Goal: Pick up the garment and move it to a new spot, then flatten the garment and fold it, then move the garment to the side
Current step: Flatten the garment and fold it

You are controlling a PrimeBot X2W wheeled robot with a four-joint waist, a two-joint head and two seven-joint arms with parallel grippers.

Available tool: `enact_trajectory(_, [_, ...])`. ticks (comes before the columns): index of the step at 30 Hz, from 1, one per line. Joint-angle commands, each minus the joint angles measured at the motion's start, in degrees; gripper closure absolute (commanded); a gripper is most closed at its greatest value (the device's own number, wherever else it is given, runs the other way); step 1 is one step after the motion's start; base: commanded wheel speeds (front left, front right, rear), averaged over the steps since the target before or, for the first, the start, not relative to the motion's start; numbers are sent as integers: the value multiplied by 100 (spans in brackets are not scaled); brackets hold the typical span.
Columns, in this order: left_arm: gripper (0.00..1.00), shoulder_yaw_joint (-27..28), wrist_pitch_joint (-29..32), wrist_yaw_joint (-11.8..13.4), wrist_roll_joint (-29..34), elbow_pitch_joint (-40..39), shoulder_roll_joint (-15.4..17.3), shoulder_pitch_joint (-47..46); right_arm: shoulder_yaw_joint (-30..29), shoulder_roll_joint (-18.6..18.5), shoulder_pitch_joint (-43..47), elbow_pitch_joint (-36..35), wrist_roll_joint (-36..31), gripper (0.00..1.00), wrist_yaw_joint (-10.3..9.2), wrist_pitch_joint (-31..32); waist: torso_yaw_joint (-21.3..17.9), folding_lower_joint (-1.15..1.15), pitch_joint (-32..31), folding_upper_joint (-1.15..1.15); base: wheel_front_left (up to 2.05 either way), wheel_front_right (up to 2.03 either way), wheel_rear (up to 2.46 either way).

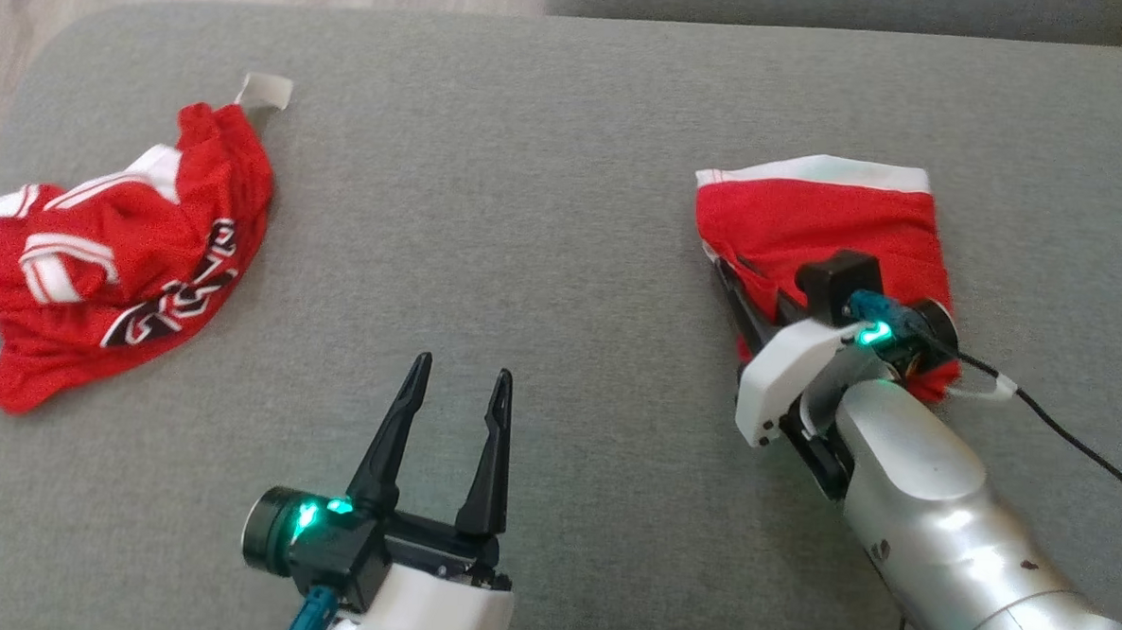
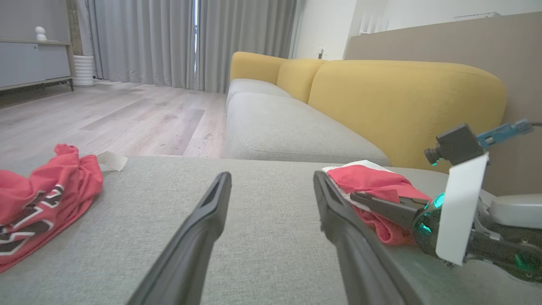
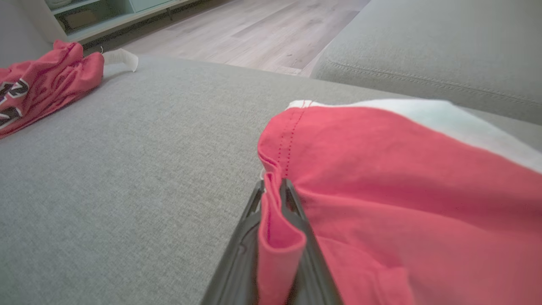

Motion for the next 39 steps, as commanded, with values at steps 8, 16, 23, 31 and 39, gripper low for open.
enact_trajectory(8, [0, 85, -29, 65, -142, -199, 6, -245, 184, 153, 93, 189, 223, 100, -4, -299, 184, 0, 63, 0, 0, 0, 0])
enact_trajectory(16, [0, 177, -29, 83, -75, -138, 6, -134, -50, 156, 322, -640, 766, 0, -4, -428, -38, 0, -298, 0, 0, 0, 0])
enact_trajectory(23, [0, 431, -29, 146, 41, -47, 6, 315, -1375, 157, 1607, -2240, 363, 0, -4, -431, -353, 0, -1037, 0, 0, 0, 0])
enact_trajectory(31, [0, 747, -29, 272, 238, -153, 6, 830, -2463, 131, 3784, -3857, -406, 0, -4, -432, -575, 0, -1505, 0, 0, 0, 0])
enact_trajectory(39, [0, 904, -29, 257, 318, -194, 6, 1219, -2503, 139, 4340, -3952, -553, 15, -4, -432, -550, 0, -1678, 0, 0, 0, 0])
